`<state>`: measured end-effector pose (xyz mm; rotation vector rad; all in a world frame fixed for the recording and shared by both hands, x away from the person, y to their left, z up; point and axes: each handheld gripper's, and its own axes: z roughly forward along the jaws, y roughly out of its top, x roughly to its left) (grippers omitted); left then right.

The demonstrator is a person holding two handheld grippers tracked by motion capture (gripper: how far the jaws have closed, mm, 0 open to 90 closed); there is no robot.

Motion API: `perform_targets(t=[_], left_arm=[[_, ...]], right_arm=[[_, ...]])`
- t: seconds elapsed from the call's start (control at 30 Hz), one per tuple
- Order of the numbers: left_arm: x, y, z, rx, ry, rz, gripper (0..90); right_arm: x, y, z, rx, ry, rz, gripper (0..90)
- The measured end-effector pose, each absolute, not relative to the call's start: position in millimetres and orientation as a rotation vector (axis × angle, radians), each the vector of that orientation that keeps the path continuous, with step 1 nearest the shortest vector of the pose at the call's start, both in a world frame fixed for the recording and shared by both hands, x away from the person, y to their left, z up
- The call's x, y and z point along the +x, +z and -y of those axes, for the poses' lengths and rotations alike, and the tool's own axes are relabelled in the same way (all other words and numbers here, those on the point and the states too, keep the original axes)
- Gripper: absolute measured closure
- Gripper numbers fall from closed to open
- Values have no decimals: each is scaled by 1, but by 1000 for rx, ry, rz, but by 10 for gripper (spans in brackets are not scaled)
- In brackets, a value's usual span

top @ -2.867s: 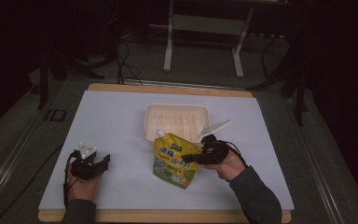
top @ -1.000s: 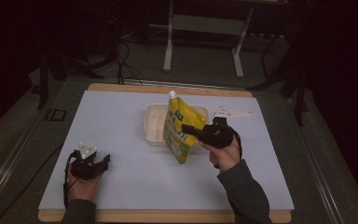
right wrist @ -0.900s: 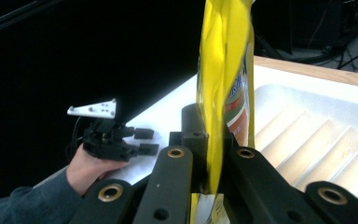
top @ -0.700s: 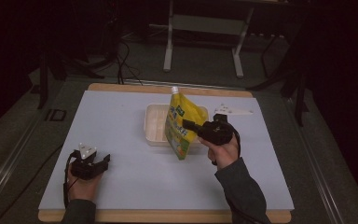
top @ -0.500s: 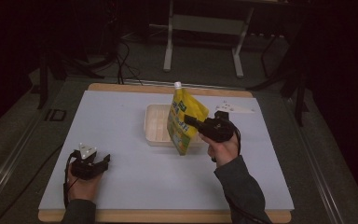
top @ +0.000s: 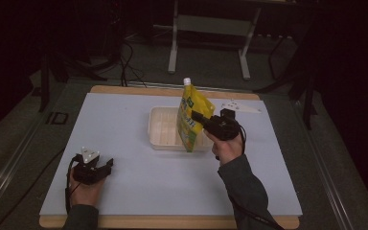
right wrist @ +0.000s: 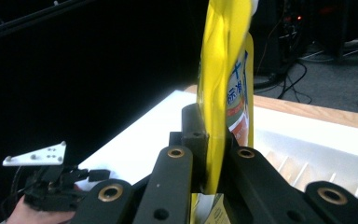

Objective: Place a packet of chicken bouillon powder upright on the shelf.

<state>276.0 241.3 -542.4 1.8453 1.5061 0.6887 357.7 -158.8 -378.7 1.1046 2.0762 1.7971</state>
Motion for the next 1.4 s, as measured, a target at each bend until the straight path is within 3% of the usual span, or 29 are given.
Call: perform_targets(t=[1.4], left_arm=[[276,-542,-241,1845,689,-1504,424]], right_arm=[[379,-386,138,1179,1759,-1929,900]])
